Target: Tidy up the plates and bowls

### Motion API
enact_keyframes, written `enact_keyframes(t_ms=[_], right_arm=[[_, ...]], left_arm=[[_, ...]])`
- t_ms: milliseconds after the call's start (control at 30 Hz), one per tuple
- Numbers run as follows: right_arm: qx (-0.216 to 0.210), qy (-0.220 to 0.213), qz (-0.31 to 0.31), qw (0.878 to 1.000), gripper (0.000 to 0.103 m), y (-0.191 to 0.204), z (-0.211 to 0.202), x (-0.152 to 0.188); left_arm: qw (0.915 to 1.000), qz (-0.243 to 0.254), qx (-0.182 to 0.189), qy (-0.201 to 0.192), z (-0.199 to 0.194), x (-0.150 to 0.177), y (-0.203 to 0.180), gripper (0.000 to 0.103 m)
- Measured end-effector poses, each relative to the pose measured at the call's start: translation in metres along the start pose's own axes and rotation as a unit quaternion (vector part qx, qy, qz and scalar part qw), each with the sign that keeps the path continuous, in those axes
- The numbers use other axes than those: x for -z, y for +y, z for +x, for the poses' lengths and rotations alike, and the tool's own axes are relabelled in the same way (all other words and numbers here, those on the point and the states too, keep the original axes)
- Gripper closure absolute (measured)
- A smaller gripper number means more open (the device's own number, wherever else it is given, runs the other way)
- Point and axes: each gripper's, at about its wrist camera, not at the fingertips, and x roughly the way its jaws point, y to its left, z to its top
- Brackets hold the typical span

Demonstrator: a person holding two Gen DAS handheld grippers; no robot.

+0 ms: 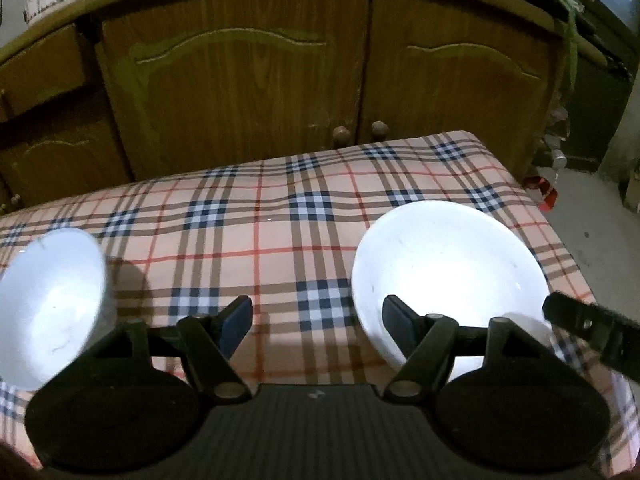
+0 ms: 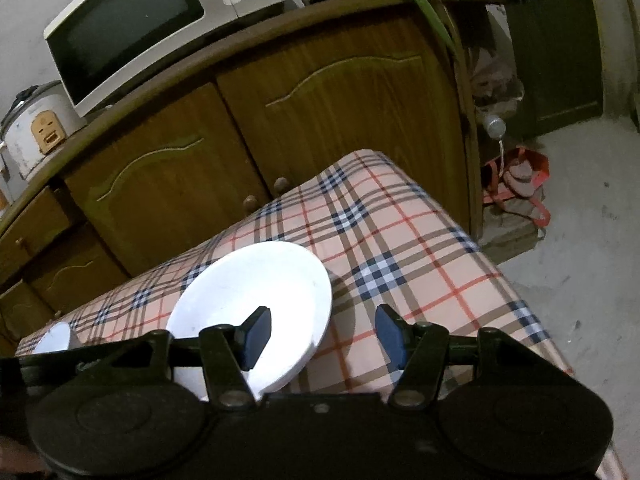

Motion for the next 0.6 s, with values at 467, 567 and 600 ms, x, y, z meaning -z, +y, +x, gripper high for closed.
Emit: enact_keyframes(t_ms=[467,567,600], right_arm=[[-0.018,0.011,0.025,0.999,0.039,-0.01,0.038,0.007],[-0.044,0.013,0.025,0.999,0.048,-0.006,0.042,0.008],[-0.051,0.013,0.023,0.998,0.057,-0.004,0.042,0.009]], left_arm=[[0.9994,0.001,0.034,0.011,0.038,-0.007,-0.009,0.059],[0.9986,-0.011,0.051,0.013,0.041,-0.006,-0.012,0.074],[0.9984,-0.012,0.053,0.012,0.04,-0.005,-0.014,0.076]])
